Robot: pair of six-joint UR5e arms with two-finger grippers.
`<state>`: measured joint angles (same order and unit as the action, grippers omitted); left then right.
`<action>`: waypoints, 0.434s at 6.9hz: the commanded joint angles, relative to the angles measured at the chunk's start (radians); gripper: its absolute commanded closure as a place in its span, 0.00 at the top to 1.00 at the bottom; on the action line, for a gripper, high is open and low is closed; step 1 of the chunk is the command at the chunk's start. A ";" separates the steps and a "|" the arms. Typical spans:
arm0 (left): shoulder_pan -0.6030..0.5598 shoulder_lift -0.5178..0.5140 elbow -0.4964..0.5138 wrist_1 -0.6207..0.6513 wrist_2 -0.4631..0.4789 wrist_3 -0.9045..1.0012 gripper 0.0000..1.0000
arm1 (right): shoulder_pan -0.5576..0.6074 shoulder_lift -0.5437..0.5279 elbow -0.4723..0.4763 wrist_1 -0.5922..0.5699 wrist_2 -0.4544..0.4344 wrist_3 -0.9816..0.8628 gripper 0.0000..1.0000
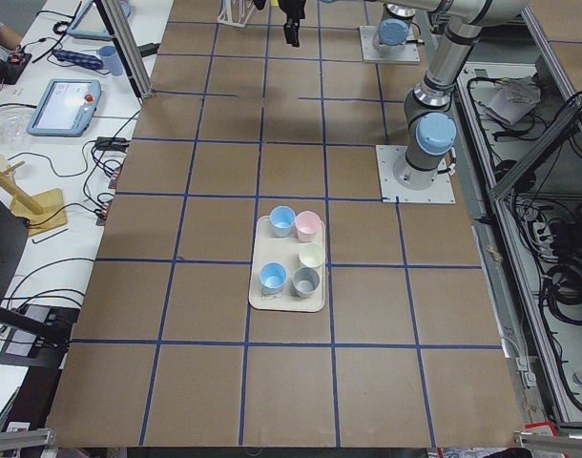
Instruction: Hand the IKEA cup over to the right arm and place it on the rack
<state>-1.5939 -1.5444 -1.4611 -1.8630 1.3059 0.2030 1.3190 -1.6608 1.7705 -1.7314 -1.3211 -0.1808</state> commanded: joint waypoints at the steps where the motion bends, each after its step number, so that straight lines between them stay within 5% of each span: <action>1: -0.018 0.016 -0.031 0.161 0.141 -0.023 1.00 | -0.001 0.057 -0.072 -0.040 -0.137 -0.123 0.37; 3: -0.002 0.018 -0.094 0.364 0.188 -0.011 1.00 | -0.003 0.125 -0.103 -0.179 -0.234 -0.303 0.36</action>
<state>-1.6069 -1.5272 -1.5243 -1.6055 1.4683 0.1861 1.3173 -1.5727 1.6853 -1.8407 -1.5029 -0.3843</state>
